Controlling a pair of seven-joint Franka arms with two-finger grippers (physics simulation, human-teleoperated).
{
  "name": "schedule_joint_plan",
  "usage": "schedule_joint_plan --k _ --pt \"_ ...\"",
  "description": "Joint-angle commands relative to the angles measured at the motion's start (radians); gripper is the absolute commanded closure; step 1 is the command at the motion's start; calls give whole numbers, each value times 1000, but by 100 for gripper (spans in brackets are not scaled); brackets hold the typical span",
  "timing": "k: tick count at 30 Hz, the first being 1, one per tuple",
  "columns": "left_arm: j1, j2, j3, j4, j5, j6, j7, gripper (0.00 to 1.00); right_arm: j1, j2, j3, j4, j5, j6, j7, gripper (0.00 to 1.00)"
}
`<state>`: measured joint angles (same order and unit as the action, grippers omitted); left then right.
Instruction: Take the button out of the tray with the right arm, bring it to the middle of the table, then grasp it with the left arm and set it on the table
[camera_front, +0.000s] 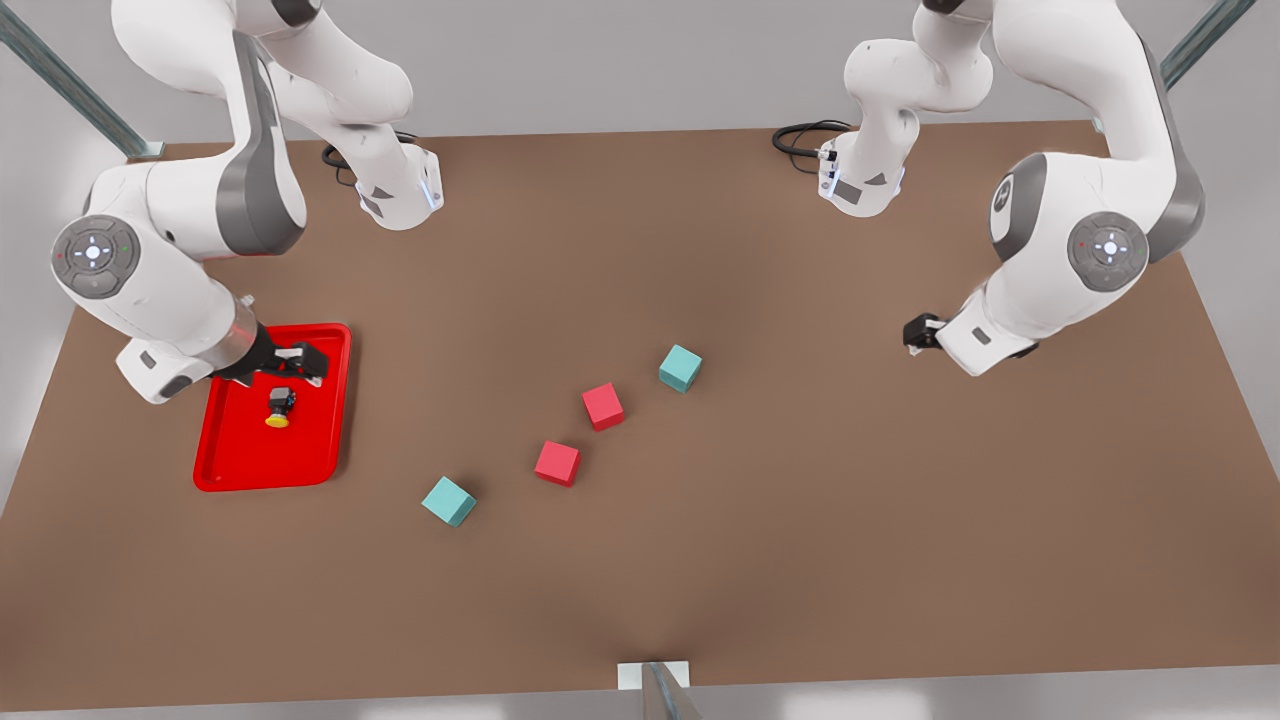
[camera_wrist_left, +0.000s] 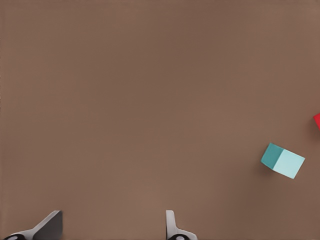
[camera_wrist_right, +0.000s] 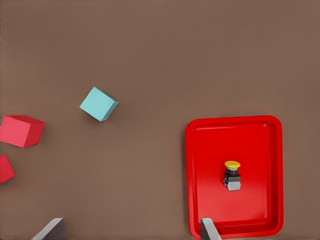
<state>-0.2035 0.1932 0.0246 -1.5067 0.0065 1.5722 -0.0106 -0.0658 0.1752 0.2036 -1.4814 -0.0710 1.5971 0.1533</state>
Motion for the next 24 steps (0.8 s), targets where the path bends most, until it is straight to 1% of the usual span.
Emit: schedule_joint_plan --k 1,3,4,6,8,9,11,12,14,17,18,20,22,24 --pt "0 3 0 0 6 71 -34 0 4 0 0 3 7 -2 60 0" --pt "0 5 0 0 6 71 -34 0 6 27 0 0 5 -3 58 0" --pt "0 5 0 0 6 69 -34 0 -26 69 -1 -4 16 -54 -21 0" --pt "0 5 0 0 7 69 -34 0 -85 148 -3 -2 -3 -35 -32 0" --pt "0 6 0 0 7 69 -34 0 -112 178 -3 -42 -3 -26 -40 0" --pt "0 8 0 -1 7 69 -34 0 -138 176 -4 -125 -21 59 -40 0" --pt "0 12 0 -1 7 69 -32 0 -160 175 -3 -204 -29 136 -69 0" --pt "0 14 0 -1 7 69 -34 0 -193 165 -3 -298 -32 270 -159 0" --pt "0 14 0 -1 7 69 -34 0 -249 144 -1 -413 -62 438 -285 0" --pt "0 18 0 -1 7 71 -32 0 -325 141 0 -546 -67 650 -370 0" --pt "0 19 0 -1 7 69 -32 0 -338 133 0 -594 -87 704 -374 0" --pt "0 19 0 -1 7 71 -32 0 -341 58 3 -715 -87 776 -362 0" --pt "0 20 0 -1 7 71 -32 0 -345 52 3 -823 -89 963 -362 0" --pt "0 20 0 -1 7 72 -32 0 -356 55 2 -838 -93 1078 -364 0"
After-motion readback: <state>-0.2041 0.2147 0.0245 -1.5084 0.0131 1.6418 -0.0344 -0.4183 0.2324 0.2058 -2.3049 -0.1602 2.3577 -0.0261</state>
